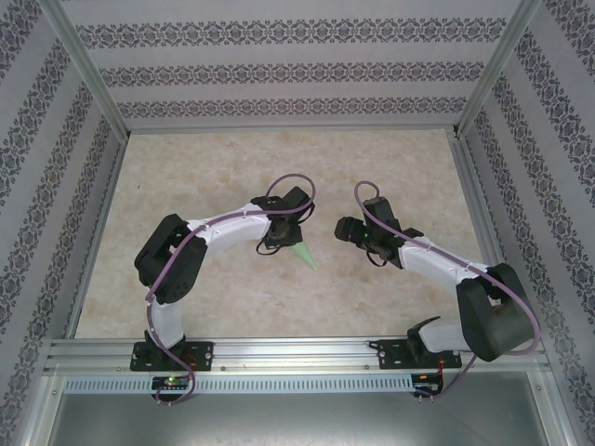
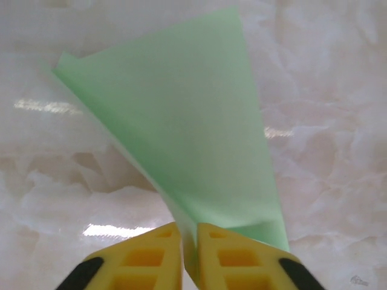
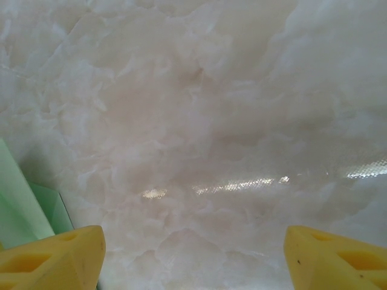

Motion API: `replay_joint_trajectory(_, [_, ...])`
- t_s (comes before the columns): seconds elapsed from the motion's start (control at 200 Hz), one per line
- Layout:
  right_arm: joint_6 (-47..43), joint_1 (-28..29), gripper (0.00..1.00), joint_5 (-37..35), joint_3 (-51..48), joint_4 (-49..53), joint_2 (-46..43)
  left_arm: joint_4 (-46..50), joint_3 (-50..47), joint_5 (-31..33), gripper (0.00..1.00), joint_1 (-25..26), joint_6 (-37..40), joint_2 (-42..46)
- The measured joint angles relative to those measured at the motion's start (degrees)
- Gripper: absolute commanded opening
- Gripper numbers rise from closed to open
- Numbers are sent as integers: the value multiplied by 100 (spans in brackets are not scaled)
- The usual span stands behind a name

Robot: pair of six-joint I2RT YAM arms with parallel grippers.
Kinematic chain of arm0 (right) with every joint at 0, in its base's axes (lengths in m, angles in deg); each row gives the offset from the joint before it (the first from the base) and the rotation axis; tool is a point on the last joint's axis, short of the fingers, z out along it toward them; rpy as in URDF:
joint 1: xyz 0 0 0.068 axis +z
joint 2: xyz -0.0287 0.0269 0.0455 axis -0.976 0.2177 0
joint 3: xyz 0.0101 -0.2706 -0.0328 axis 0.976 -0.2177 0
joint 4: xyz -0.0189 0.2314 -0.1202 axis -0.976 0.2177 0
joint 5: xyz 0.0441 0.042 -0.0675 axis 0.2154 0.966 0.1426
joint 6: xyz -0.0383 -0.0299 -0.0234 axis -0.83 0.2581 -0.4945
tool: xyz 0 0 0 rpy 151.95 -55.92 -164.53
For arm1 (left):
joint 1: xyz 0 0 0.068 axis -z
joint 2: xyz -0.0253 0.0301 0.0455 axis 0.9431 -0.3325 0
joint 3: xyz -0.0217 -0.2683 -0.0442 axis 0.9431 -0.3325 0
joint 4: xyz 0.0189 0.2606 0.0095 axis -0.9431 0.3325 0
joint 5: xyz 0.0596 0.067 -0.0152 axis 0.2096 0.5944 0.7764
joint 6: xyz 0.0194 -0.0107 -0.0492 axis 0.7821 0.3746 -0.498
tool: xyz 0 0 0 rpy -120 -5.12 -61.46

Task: Fold a paper plane with a square sheet of paper (pick it up from the middle)
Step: Turn over a paper plane at the center of the table.

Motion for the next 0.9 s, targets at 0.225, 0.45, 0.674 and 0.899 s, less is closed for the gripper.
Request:
replay_joint_trajectory(0.225, [24,-42,79,177,-109,-68,-280,-79,175,52,1,0,291,96])
replay_joint_trajectory(0.45, [35,-262,78,503,-326,-461,-951,-815,136,-426,0,-46,905,776])
replay_joint_trajectory(0.674, [-22,-260,68,1185,-354,-656,-1038,-1897,-219,-1652,0,-317,1123,772])
replay_joint_trajectory(0.899, [-9,-101,53,1353,-319,-686,-774,-2568,-619,-2516,0,-426,1086,586])
